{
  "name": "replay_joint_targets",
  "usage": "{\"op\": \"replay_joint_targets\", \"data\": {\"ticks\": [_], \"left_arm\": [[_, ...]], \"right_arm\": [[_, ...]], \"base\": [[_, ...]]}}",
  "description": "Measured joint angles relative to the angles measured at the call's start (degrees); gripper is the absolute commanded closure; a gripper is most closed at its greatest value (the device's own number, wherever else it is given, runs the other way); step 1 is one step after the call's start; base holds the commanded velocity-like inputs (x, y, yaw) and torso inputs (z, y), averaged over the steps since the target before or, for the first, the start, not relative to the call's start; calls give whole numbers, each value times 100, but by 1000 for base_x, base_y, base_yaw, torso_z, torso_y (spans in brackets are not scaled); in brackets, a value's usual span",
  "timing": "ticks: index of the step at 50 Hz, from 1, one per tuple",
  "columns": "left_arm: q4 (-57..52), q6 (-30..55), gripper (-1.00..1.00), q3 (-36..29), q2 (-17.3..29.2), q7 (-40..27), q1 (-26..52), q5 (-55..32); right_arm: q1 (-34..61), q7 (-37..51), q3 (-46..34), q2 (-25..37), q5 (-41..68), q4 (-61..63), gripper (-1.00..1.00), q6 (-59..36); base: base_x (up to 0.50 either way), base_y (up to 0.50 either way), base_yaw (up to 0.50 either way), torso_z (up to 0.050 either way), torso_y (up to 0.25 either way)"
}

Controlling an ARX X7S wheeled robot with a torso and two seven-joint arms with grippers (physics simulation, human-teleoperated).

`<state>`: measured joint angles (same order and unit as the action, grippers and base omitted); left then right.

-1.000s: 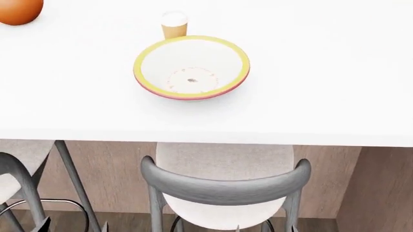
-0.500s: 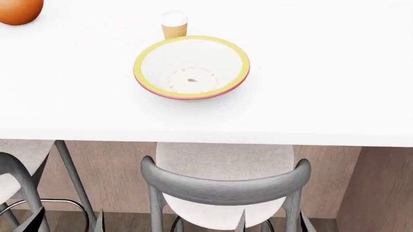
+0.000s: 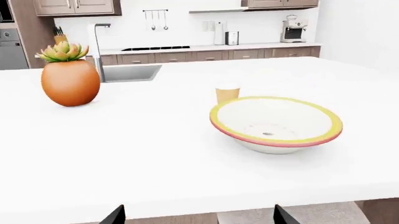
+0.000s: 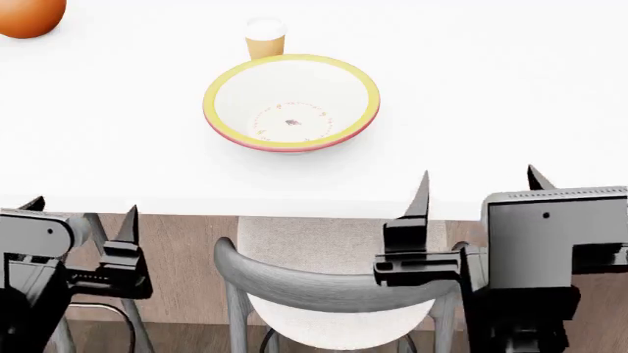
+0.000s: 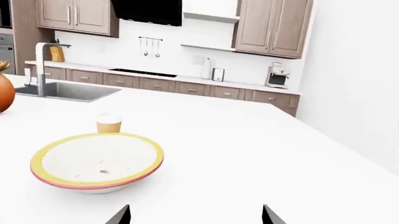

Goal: Place the cup inside the bowl on the dining table and move the bowl to any counter.

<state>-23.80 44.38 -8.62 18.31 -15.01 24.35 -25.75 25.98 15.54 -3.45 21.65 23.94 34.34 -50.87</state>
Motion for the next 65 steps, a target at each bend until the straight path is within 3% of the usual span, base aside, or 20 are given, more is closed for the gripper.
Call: {"op": "replay_joint_targets", "data": {"ticks": [17,65], "left_arm": [[988,791,-100,31,271,348,1490,-220],[1508,867,-100,-116,473,565,1867,-255]], "right_arm": [[1136,-469,369,490,425,-714,-100,-816],[1091,-672,385,715,500,-1120,-100,-763]], "base": [[116,0,0,0,0],[430,67,0,0,1]]}}
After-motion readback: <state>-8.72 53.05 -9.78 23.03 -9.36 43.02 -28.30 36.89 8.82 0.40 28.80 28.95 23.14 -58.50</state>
